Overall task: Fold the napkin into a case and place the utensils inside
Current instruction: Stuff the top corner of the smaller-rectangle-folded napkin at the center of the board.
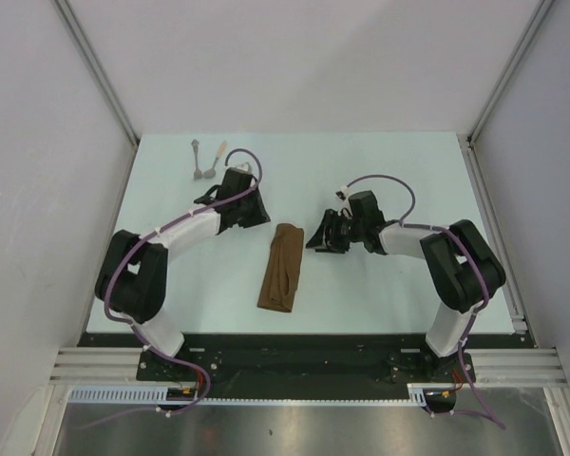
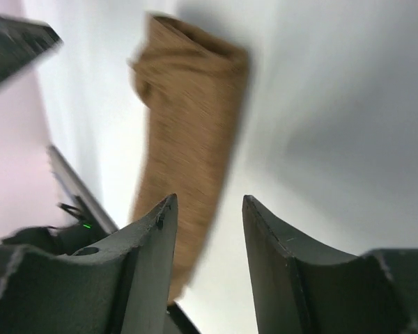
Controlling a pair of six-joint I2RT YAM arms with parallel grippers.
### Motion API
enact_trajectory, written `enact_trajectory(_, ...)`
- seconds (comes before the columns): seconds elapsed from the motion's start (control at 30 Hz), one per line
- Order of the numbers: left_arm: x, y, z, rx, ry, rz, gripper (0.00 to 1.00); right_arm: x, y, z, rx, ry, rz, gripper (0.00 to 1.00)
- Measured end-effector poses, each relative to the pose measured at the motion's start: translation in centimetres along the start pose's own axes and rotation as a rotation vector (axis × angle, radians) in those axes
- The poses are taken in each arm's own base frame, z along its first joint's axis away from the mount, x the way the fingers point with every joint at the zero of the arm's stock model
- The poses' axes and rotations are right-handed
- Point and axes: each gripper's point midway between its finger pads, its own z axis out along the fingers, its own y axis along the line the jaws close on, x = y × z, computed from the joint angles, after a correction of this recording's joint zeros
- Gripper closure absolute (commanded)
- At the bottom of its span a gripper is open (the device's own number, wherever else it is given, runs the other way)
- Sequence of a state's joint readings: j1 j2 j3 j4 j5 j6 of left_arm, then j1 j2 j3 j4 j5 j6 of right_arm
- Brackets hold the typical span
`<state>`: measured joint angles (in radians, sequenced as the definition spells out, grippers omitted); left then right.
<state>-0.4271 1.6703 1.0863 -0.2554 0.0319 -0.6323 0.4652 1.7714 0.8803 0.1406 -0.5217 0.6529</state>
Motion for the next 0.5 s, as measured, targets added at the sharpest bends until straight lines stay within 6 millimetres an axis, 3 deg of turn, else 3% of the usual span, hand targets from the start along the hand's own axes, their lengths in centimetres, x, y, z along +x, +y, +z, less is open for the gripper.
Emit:
enact_trajectory(0.2, -0.2, -3.4, 0.1, 0.045, 0.022, 0.229, 0.81, -3.0, 3.5, 1.3, -0.122, -0.058, 0.11, 0.56)
enact_trajectory(0.5, 4.4, -1.7, 1.7, -0.024, 0.175, 0.443, 0.8, -3.1, 4.7, 3.5, -0.154, -0.058, 0.269, 0.7)
